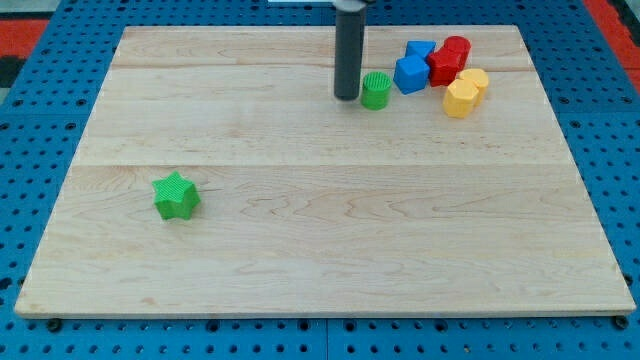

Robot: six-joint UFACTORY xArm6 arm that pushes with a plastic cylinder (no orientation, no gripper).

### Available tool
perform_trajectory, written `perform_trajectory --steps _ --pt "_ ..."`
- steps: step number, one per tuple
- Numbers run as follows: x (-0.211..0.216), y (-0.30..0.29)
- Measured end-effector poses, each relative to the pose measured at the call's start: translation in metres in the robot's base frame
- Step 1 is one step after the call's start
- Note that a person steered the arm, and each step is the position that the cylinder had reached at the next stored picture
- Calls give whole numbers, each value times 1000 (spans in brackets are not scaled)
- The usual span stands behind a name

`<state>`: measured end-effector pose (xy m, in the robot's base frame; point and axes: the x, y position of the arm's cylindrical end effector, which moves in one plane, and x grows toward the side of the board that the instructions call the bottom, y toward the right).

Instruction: Move your arm diagonal bottom right to the green star

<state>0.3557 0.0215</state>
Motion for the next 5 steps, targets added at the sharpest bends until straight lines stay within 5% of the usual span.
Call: perform_trajectory --steps 1,5 --pt "58 -18" --pt "154 -14"
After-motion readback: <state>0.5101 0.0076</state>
